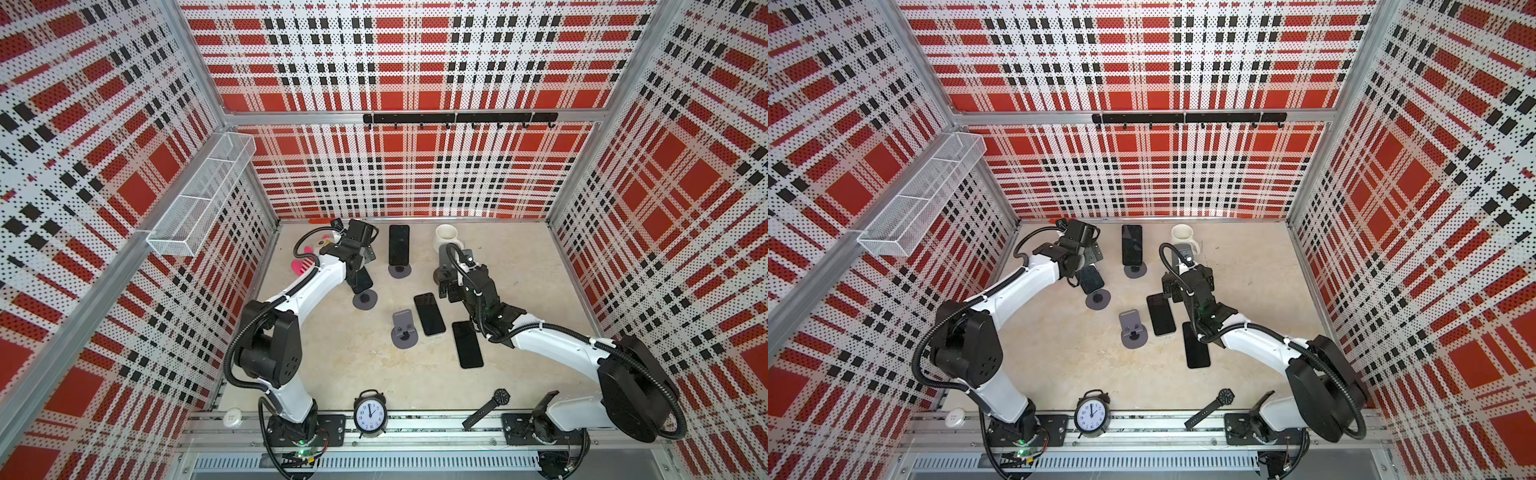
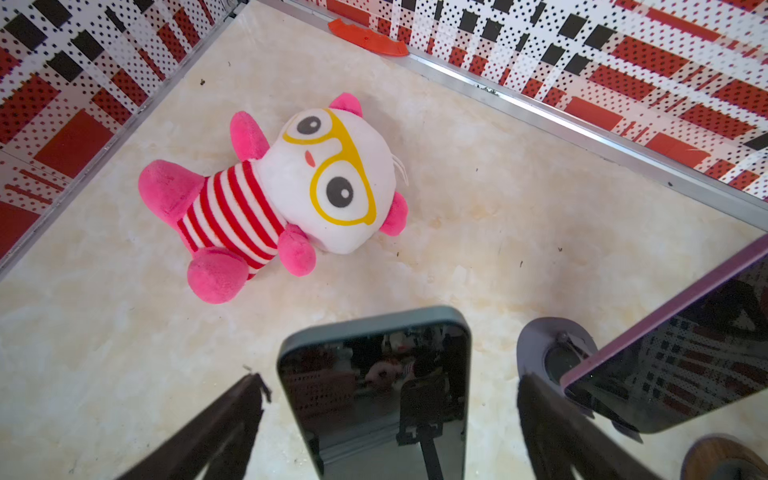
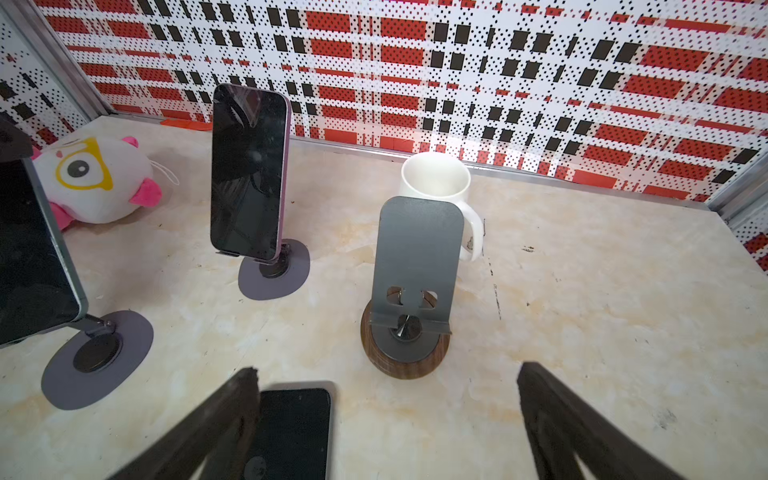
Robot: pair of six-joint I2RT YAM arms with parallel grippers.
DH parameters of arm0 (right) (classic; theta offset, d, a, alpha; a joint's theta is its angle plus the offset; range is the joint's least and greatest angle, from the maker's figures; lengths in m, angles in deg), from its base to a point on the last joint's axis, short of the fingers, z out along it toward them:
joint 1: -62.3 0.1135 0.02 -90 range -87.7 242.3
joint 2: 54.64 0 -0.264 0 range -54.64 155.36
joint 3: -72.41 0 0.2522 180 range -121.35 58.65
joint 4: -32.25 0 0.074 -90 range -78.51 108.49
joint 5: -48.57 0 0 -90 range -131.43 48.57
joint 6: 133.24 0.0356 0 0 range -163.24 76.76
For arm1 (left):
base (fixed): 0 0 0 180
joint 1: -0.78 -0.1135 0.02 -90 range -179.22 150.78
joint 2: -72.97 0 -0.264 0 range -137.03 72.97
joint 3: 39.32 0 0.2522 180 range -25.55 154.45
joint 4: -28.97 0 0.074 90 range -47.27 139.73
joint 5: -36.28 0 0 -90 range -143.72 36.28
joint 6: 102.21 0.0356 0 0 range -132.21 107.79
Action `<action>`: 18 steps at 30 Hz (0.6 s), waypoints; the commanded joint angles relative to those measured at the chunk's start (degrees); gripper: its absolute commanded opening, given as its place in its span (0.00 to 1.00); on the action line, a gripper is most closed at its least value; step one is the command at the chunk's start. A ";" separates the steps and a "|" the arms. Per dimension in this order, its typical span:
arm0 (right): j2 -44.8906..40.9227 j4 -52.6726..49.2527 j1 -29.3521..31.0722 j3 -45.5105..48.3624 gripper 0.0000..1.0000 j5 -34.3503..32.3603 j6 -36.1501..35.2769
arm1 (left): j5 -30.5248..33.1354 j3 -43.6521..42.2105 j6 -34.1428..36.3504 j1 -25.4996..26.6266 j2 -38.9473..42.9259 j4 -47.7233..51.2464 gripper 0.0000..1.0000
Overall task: Remove the phone from the phone stand
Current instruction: 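Lift the phone up off the grey stand with left gripper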
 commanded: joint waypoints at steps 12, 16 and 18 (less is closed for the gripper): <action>0.72 0.63 -0.28 0.22 1.00 0.44 0.70 | 2.59 0.59 -2.73 0.72 -3.87 -0.80 0.98; 0.37 0.80 -0.31 0.49 1.00 0.16 0.78 | 3.62 -0.26 -2.58 0.62 -3.87 -1.55 1.00; 0.36 1.09 -0.29 0.61 1.00 0.16 0.81 | 3.03 -0.83 -2.38 0.45 -3.95 -2.26 1.00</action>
